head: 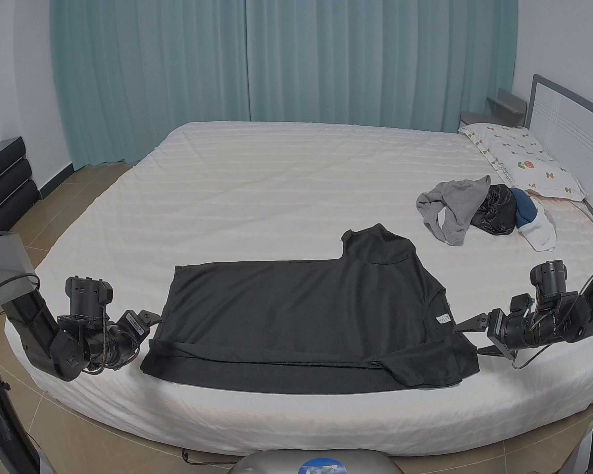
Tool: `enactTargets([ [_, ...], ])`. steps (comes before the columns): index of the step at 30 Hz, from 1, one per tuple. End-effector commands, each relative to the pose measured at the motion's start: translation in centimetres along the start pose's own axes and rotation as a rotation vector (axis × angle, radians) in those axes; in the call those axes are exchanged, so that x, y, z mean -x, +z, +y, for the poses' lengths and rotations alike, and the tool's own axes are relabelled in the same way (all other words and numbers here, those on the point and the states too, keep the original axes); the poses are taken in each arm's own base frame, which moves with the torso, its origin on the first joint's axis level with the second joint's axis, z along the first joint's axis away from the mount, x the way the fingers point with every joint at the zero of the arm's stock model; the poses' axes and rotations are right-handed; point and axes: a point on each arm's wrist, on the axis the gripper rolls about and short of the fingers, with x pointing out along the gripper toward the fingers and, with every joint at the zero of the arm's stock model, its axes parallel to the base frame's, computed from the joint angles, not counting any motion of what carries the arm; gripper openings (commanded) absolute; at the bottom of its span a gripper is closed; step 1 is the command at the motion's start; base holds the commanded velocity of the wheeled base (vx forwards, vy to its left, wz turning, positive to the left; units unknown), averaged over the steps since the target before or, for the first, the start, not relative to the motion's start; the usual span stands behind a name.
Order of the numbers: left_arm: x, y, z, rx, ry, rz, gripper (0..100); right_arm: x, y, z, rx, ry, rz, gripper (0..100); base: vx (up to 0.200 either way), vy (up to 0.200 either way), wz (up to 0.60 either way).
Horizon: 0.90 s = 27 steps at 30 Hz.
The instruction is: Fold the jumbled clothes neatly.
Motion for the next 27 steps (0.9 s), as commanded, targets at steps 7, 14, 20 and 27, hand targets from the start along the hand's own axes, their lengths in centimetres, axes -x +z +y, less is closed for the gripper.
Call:
enactTargets([
  [7, 0.6, 0.2, 0.1, 0.001, -0.005, -0.011, 100, 0.2, -1.2, -0.3, 0.009, 0.027, -0.011, 100, 0.171, 0.000, 0.00],
  [14, 1.0, 0.1, 0.0, 0.000, -0.027, 0.013, 100, 0.2, -1.3, -0.3, 0.007, 0.025, -0.007, 100, 0.000, 0.000, 0.00],
  [20, 3.6, 0.5, -1.0, 0.002, -0.147, 0.030, 100, 0.3, -1.5, -0.4, 0.006, 0.023, -0.003, 100, 0.000, 0.000, 0.00],
  [27, 3.5, -2.0, -2.7, -0.001, -0.183, 0.116, 100, 0.2, -1.6, -0.4, 0.014, 0.022, 0.002, 100, 0.000, 0.000, 0.00],
])
